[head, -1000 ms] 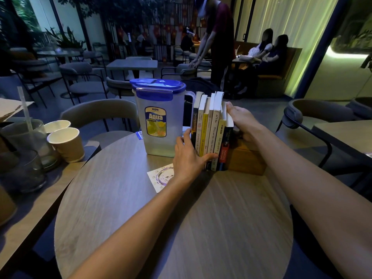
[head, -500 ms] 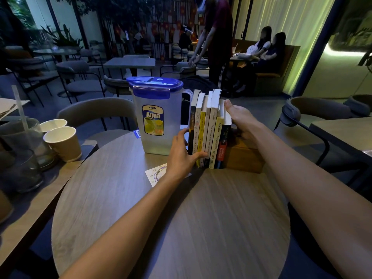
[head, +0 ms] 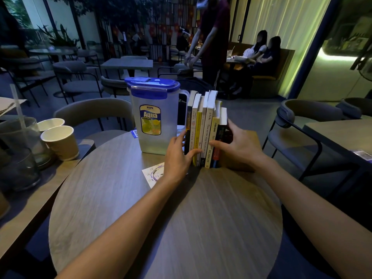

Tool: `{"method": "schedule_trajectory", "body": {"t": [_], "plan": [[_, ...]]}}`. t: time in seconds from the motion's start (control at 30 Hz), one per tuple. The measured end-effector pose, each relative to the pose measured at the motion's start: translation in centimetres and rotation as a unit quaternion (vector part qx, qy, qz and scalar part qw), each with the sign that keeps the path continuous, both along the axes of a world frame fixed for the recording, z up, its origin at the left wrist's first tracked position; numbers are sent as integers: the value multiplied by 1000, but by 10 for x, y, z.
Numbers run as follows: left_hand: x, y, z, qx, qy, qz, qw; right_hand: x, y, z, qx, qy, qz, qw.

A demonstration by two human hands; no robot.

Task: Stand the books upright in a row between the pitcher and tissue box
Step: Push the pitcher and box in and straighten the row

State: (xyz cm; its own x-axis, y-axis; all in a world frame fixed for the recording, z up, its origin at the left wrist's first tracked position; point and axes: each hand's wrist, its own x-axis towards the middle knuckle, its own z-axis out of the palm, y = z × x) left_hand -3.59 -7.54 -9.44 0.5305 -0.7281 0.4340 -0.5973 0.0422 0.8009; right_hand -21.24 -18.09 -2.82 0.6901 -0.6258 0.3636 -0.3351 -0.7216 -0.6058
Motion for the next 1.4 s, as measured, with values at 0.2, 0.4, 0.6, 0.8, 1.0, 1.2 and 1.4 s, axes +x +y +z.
{"method": "schedule_trajectory", "body": {"t": [0.2,0.4,0.6,0.8,1.0,1.2,1.4], "plan": [[5,1,6,-5,-10,0,1000,1,-4,-5,-38,-14,-20,999],[3,0,5,-12,-13,7,1000,3,-3,-7,-15,-20,-6,1000],[2,0,4,-14,-12,13,1000,5,-5,-10,-23,-21,-8,999],[-1,-1,5,-20,9,13,1000,5,-5,-8,3,-33,-6,999],[-1,0,8,-24,20,14,999,4,-3,-4,18,-29,-5,999],[1,0,7,-15,20,8,1000,5,-2,-3,37,-32,-33,998],[-10,-2,-2,3,31,9,999,2,-19,17,243,-65,-5,968]]}}
